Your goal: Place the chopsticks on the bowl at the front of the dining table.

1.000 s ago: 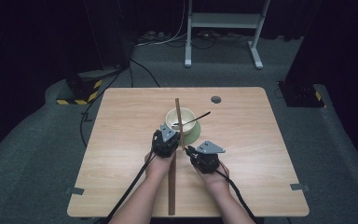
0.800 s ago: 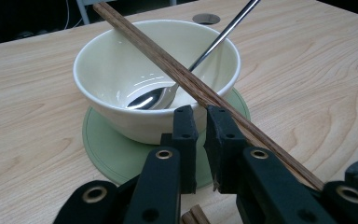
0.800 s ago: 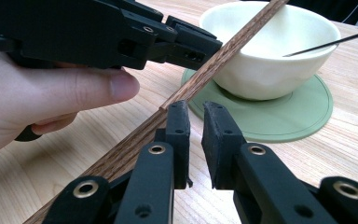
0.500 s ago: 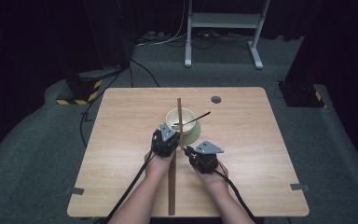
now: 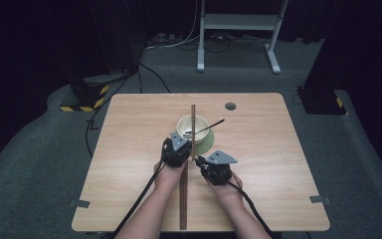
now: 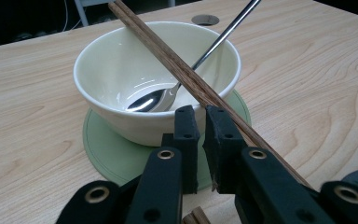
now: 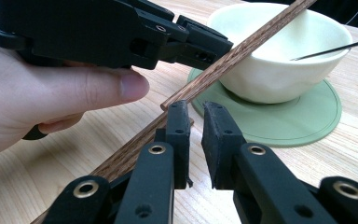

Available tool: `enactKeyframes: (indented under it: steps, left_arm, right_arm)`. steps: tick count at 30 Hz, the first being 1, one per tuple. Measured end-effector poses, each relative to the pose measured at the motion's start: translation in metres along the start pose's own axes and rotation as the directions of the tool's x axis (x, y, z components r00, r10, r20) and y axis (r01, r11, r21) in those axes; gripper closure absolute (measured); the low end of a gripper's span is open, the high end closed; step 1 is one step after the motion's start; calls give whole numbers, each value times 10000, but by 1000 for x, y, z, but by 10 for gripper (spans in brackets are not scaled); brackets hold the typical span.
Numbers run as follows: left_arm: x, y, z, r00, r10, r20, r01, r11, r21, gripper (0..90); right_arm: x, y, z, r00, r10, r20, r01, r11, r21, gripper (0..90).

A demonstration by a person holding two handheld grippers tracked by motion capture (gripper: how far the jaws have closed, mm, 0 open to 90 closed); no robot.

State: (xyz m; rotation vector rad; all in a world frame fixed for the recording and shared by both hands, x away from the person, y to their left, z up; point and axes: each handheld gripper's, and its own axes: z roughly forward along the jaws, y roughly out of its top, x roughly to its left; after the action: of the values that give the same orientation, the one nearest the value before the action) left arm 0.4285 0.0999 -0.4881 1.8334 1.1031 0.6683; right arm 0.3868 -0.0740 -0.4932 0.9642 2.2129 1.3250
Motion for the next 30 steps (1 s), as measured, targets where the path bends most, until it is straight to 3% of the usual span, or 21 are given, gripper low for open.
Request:
enactKeyframes:
  steps: [16,22,26,30]
  left_arm:
    - [0,0,-1,10000,19,68,-19,10000,19,813]
    - [4,-12,-18,9995,-290,154,293,9993,-242,722]
    - [1,-20,-30,9997,-112,201,117,9995,-286,681]
    - [-13,-30,-49,9972,716,225,-704,9961,-525,664]
  right_arm:
    - [-2,0,-1,10000,3,44,-3,10000,33,803]
    - [-6,-2,-13,9992,-319,246,317,9994,103,790]
    - [-10,-4,-22,9986,-410,340,408,9991,68,788]
    - [-12,-4,-24,9991,-254,346,251,9996,89,788]
